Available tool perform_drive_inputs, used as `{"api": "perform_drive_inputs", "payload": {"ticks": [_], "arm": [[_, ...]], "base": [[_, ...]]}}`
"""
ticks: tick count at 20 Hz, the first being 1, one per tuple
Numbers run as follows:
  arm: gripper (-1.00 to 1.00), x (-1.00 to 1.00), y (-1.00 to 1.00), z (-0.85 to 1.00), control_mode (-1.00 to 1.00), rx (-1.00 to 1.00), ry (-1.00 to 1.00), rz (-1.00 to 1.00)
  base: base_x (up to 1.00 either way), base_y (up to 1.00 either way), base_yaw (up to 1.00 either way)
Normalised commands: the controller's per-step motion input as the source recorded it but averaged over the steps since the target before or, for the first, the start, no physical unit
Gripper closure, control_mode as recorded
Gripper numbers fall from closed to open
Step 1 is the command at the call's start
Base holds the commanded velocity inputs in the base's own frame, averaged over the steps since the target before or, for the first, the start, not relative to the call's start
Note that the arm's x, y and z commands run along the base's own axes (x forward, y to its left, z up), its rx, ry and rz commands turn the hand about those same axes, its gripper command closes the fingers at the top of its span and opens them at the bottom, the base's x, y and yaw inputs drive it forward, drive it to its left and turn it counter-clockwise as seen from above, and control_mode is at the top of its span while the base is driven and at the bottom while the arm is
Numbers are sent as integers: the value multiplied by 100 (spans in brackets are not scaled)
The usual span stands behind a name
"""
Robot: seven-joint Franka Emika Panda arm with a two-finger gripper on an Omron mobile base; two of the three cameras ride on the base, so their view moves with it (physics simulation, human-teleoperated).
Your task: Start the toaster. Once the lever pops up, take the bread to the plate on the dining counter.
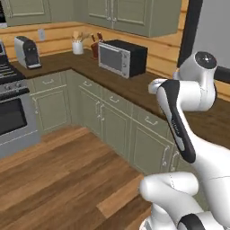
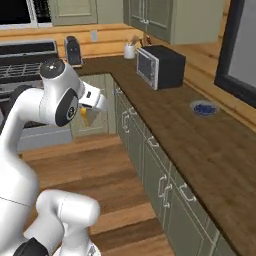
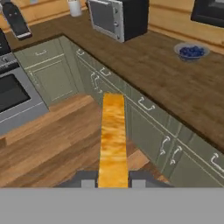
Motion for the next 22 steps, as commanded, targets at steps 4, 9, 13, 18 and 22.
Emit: {"api": "perform_drive_inputs", "payload": {"ticks": [4,9,13,18,22], "arm": [[100,0,0,0,100,0,0,0],[100,0,0,0,100,0,0,0],[100,0,0,0,100,0,0,0],[100,0,0,0,100,0,0,0],[100,0,0,0,100,0,0,0]], "base": [[-12,0,100],[-12,0,100],[-11,0,100],[-7,0,100],[-3,0,100]]}}
